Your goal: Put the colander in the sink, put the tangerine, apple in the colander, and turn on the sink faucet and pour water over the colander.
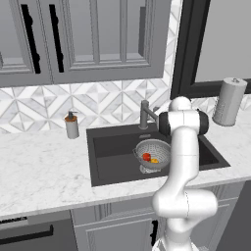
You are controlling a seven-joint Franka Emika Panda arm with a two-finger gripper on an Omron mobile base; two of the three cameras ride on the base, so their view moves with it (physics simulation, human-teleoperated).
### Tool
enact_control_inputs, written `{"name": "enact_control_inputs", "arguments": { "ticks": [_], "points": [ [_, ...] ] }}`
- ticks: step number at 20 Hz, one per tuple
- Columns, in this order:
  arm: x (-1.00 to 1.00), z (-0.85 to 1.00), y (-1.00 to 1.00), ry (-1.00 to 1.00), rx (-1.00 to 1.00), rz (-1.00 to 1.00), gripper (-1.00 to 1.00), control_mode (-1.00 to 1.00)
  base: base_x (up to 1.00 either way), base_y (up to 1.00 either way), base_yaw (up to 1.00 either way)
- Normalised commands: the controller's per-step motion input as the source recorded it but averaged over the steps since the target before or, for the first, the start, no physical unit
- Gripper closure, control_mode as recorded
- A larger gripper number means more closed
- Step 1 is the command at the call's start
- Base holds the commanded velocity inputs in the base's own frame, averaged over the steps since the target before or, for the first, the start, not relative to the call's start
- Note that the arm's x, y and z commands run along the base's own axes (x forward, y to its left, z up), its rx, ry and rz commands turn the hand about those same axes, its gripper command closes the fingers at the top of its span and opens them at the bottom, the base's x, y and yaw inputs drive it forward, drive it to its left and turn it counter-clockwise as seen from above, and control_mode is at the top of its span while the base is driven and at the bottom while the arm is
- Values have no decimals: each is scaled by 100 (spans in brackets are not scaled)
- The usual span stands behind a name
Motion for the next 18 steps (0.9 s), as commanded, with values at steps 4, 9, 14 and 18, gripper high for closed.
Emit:
{"name": "enact_control_inputs", "arguments": {
  "ticks": [4,9,14,18],
  "points": [
    [22,-9,-37,2,2,0,100,-100,0,0,0],
    [22,-12,-51,6,3,0,100,-100,0,0,0],
    [14,-19,-57,2,4,0,100,-100,0,0,0],
    [10,-26,-63,0,5,0,100,-100,0,0,0]
  ]
}}
